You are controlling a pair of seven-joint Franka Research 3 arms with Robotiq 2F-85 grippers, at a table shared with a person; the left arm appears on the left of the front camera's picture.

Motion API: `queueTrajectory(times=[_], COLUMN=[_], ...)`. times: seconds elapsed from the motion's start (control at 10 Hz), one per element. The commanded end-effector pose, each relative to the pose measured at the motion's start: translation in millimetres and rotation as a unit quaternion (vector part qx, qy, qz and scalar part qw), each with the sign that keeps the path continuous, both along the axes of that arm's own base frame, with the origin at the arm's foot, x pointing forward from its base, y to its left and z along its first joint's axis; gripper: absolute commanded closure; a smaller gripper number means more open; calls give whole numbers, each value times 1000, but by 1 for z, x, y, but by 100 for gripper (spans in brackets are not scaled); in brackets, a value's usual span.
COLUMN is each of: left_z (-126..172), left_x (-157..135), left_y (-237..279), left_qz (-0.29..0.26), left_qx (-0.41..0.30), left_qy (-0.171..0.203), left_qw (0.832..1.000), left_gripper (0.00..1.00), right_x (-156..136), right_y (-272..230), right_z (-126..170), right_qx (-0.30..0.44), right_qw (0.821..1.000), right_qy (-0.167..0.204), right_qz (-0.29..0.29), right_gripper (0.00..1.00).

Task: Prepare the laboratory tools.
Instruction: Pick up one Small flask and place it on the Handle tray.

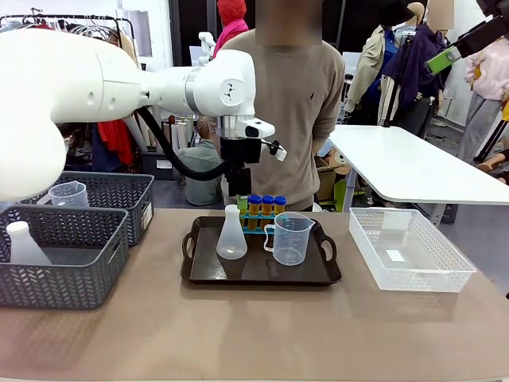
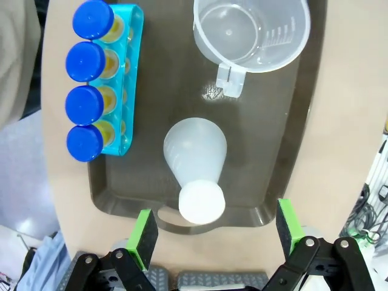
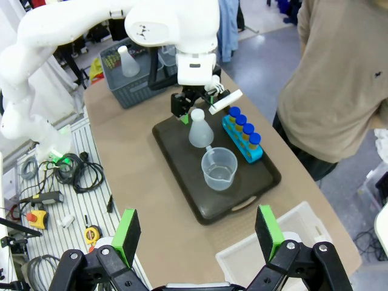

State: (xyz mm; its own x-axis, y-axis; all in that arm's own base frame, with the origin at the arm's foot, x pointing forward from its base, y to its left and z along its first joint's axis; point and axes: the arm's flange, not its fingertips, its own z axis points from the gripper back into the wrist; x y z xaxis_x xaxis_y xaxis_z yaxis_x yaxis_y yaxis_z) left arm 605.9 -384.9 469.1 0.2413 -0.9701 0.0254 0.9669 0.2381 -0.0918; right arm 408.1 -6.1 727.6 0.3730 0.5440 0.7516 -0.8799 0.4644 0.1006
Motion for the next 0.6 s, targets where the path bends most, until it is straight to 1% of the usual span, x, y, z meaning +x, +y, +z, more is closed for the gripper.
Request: queueTrajectory(times=[0.0,0.2,0.3,0.4,0.5], left_z=[8,24,29,22,22], left_x=[-17,-24,-26,-12,-12], left_y=[12,15,15,6,6], left_qz=[-9,15,29,5,5], left_qx=[-11,-14,-16,-9,-9], left_qy=[6,17,13,3,3], left_qw=[1000,1000,999,1000,1000], left_gripper=[0,0,0,0,0], right_x=[-1,-1,-1,-1,-1], right_y=[2,2,2,2,2], right_z=[1,1,1,1,1], right_qx=[5,5,5,5,5], right_qw=[1000,1000,1000,1000,1000], right_qy=[0,0,0,0,0], right_qz=[1,1,1,1,1], right_gripper=[0,0,0,0,0])
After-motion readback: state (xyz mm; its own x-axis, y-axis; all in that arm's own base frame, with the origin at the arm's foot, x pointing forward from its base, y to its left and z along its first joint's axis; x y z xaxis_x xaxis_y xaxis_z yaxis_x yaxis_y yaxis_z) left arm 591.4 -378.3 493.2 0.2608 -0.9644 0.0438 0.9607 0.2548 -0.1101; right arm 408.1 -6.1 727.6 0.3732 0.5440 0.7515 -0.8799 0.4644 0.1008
